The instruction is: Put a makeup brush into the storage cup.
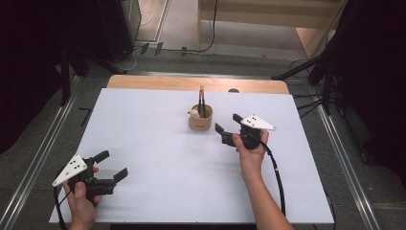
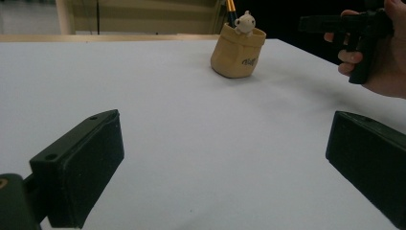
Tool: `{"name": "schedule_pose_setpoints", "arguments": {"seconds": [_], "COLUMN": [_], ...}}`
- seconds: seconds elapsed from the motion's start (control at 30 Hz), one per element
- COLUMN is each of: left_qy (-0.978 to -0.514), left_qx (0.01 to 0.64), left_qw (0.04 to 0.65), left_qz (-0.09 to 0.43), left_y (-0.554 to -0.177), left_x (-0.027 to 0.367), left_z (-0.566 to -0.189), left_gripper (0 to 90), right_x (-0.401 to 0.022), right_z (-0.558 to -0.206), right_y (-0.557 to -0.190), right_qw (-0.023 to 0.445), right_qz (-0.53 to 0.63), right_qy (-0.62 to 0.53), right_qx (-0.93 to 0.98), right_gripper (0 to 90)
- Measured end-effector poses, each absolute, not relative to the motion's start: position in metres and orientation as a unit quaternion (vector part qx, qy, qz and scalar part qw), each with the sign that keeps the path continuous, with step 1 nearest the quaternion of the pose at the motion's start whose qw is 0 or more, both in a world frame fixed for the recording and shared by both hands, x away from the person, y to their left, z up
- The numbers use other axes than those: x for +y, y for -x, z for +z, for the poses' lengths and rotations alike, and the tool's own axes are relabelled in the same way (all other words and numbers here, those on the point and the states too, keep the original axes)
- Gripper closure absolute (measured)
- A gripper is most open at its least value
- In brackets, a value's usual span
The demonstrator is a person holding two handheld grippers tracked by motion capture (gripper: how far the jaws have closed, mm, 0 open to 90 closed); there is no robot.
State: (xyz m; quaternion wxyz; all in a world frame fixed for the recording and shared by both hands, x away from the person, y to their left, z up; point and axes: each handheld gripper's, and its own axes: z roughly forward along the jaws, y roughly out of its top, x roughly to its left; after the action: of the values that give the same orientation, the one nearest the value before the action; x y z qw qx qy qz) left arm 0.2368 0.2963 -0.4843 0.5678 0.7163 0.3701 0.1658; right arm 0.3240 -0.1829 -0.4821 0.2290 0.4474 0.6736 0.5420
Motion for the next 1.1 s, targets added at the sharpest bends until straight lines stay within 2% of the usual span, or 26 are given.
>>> {"name": "schedule_pose_setpoints", "arguments": {"seconds": [0.13,0.4,1.1], "left_qy": [-0.717,-0.718,-0.724], "left_qx": [0.369,0.366,0.359], "left_qw": [0.567,0.567,0.564], "left_qz": [0.167,0.171,0.172], "left_y": [-0.237,-0.235,-0.234], "left_x": [0.295,0.294,0.29], "left_z": [-0.484,-0.482,-0.481], "left_gripper": [0.0,0.0,0.0], "right_x": [-0.19,-0.202,-0.236], "right_z": [-0.483,-0.487,-0.49], "right_y": [-0.315,-0.3,-0.261], "right_qw": [0.236,0.236,0.251], "right_qz": [0.541,0.536,0.536], "right_qy": [-0.449,-0.43,-0.431], "right_qx": [0.671,0.687,0.682], "right_gripper": [12.6,0.4,0.0]}}
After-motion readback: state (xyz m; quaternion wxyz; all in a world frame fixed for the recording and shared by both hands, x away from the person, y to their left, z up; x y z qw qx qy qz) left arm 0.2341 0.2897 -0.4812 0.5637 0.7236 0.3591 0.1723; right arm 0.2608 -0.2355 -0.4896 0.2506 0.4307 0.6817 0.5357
